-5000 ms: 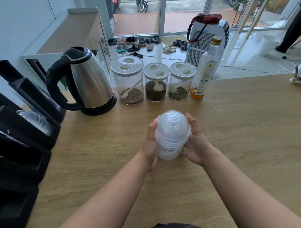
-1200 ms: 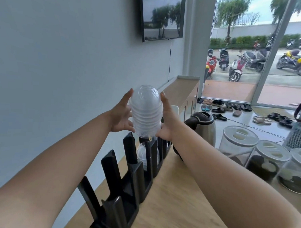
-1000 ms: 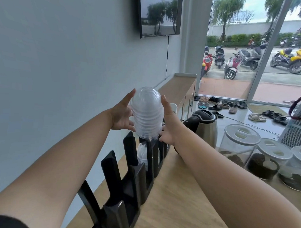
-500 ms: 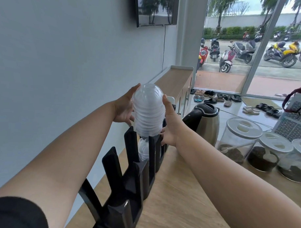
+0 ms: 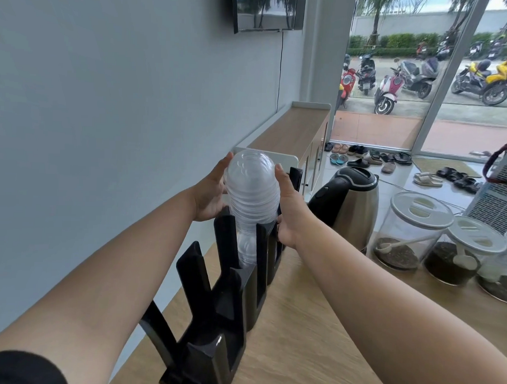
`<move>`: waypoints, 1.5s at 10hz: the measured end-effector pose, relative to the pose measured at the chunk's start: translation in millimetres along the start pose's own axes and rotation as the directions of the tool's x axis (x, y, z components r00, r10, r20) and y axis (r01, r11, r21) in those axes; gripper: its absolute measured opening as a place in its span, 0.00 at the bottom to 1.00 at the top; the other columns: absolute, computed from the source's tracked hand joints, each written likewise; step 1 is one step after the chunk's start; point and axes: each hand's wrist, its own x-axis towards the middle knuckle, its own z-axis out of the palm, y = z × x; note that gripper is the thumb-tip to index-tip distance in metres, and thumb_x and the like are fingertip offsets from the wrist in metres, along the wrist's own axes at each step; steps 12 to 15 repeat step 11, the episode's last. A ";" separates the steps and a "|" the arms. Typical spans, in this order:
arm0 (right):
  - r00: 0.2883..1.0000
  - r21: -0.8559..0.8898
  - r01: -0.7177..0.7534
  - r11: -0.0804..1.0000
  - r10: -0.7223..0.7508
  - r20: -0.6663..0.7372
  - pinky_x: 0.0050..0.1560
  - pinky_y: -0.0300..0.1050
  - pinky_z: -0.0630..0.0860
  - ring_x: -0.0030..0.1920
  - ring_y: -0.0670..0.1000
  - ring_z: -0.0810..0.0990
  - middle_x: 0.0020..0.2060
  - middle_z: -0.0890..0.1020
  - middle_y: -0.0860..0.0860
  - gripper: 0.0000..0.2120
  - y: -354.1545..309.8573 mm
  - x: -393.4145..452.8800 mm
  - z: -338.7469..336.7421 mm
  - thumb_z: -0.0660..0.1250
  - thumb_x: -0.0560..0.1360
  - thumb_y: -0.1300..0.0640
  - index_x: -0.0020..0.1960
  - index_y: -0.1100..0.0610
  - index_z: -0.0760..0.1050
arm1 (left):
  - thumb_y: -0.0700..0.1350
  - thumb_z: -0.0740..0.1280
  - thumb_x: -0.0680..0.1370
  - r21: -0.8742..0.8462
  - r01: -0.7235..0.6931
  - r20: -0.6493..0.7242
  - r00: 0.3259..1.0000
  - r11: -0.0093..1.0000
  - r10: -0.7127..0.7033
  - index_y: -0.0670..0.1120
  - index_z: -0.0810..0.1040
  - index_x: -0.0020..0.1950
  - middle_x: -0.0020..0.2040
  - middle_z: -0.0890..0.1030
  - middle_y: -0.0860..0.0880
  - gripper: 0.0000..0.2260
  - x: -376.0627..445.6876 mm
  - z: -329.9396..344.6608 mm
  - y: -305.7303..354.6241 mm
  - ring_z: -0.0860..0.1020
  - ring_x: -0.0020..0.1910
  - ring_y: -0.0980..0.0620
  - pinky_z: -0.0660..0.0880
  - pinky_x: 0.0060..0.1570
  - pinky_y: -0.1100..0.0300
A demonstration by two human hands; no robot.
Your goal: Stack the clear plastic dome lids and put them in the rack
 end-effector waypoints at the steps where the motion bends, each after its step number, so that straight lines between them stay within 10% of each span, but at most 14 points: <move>1: 1.000 -0.025 -0.004 1.000 0.004 -0.005 0.69 0.62 0.65 0.65 0.58 0.73 0.66 0.74 0.50 0.61 6.2 11.7 0.4 0.71 0.42 0.19 0.70 0.43 0.65 | 0.79 0.61 0.66 0.035 0.009 -0.063 0.998 0.999 -0.006 0.57 0.64 0.77 0.74 0.71 0.48 0.44 -2.0 0.2 -5.9 0.71 0.71 0.46 0.68 0.70 0.43; 5: 0.997 0.040 -0.058 0.998 0.060 -0.045 0.69 0.67 0.62 0.66 0.60 0.73 0.68 0.74 0.50 0.60 30.8 62.1 -5.0 0.67 0.41 0.18 0.71 0.37 0.62 | 0.74 0.58 0.71 0.111 0.165 -0.081 0.984 0.980 -0.156 0.52 0.74 0.68 0.61 0.82 0.43 0.35 -2.2 8.5 -21.3 0.80 0.60 0.42 0.77 0.60 0.48; 7: 0.996 -0.073 -0.001 0.997 -0.006 -0.092 0.73 0.60 0.59 0.74 0.60 0.61 0.76 0.61 0.53 0.34 6.2 -2.0 0.1 0.56 0.78 0.35 0.78 0.44 0.47 | 0.75 0.54 0.72 0.104 0.219 -0.098 0.973 0.970 -0.209 0.49 0.74 0.70 0.62 0.82 0.44 0.39 -1.7 6.1 -24.1 0.80 0.62 0.45 0.74 0.65 0.49; 15: 0.991 -0.121 0.021 0.992 -0.037 -0.128 0.70 0.61 0.59 0.73 0.61 0.61 0.76 0.61 0.53 0.36 1.4 -17.9 2.6 0.56 0.77 0.33 0.78 0.45 0.46 | 0.73 0.57 0.70 0.124 0.177 -0.183 0.971 0.976 -0.153 0.49 0.74 0.66 0.64 0.78 0.44 0.36 -9.9 0.6 -11.3 0.81 0.56 0.43 0.78 0.55 0.45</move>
